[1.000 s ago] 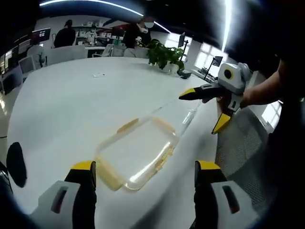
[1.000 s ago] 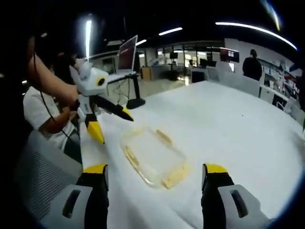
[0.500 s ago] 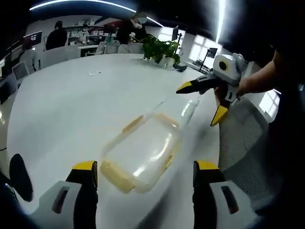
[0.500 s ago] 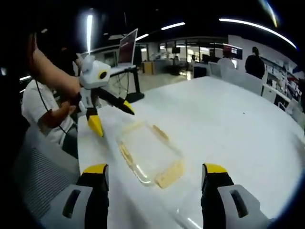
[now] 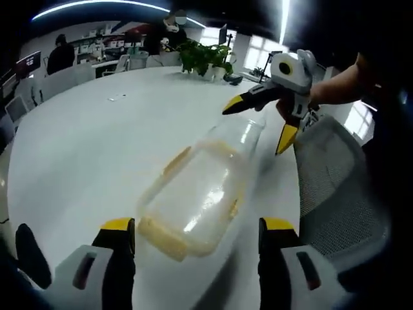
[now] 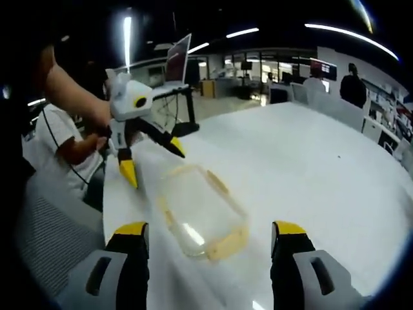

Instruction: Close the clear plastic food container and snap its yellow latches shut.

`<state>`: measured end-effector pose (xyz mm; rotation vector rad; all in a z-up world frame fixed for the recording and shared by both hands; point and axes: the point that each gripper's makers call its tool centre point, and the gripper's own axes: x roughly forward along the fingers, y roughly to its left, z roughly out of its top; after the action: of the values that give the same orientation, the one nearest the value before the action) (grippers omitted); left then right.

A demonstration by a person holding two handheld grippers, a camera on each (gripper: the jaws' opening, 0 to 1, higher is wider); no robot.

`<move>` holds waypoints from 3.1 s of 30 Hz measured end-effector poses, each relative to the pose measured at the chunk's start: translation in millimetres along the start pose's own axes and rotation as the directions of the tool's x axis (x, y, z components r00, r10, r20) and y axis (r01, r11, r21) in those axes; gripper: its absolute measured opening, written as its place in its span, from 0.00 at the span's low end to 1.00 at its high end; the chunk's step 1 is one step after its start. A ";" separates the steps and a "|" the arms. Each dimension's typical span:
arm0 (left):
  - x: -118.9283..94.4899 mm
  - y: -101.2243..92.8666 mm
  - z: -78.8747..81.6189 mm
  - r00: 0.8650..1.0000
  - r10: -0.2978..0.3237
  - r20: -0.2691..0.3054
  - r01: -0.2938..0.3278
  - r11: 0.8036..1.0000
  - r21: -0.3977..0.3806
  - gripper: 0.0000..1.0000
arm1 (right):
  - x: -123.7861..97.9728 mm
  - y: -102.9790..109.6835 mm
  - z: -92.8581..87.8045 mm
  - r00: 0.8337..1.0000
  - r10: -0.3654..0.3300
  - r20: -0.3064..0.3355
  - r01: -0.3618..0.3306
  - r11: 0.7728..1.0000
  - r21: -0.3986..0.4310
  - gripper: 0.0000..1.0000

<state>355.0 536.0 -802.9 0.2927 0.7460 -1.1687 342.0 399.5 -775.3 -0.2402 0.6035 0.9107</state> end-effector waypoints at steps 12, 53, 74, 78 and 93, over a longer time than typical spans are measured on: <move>1.2 12.0 -2.1 0.998 -0.007 -0.061 0.012 0.996 0.083 0.77 | 10.1 -2.7 -9.2 0.996 0.051 -0.068 -0.056 0.995 -0.079 0.75; 12.9 24.5 -22.5 0.969 -0.073 -0.235 0.141 0.949 0.283 0.67 | 22.6 -13.2 -43.1 0.925 0.105 -0.365 -0.220 0.931 -0.290 0.67; 15.0 26.0 -26.0 0.941 -0.099 -0.323 0.221 0.904 0.365 0.58 | 30.1 -18.5 -49.7 0.903 0.085 -0.421 -0.233 0.921 -0.313 0.59; 14.7 26.1 -27.2 0.937 -0.092 -0.338 0.229 0.891 0.392 0.56 | 29.9 -21.5 -50.3 0.896 0.079 -0.437 -0.237 0.917 -0.321 0.55; 16.0 25.5 -28.1 0.929 -0.073 -0.362 0.239 0.868 0.436 0.48 | 35.5 -20.7 -49.6 0.870 0.064 -0.489 -0.278 0.882 -0.380 0.47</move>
<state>370.6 550.3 -838.2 0.8756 0.7797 -1.4764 355.7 388.9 -837.3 -0.8465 0.8686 1.1757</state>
